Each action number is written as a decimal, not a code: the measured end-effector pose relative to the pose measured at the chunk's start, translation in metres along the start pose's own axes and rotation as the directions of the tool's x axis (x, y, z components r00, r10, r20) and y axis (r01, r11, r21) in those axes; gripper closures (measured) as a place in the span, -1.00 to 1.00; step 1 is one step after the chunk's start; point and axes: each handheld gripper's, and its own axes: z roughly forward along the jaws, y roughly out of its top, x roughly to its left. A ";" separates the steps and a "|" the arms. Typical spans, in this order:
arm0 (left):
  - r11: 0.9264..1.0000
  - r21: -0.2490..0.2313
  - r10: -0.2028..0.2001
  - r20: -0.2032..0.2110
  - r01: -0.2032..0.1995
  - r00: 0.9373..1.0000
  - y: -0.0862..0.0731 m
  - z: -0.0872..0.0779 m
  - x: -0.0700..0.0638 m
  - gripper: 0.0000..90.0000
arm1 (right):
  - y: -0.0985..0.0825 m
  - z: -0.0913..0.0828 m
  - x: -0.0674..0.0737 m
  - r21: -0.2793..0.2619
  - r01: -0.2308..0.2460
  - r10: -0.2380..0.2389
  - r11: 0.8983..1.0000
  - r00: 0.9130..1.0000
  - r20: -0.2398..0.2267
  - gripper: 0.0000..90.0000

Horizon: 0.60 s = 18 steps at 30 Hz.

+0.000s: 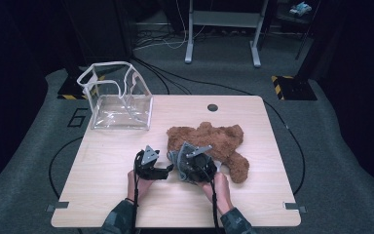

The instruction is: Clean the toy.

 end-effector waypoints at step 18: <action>1.000 0.014 0.007 -0.011 -0.007 1.000 0.000 -0.001 -0.005 -0.67 | -0.025 -0.089 -0.067 -0.201 -0.098 0.147 0.975 0.959 0.241 0.59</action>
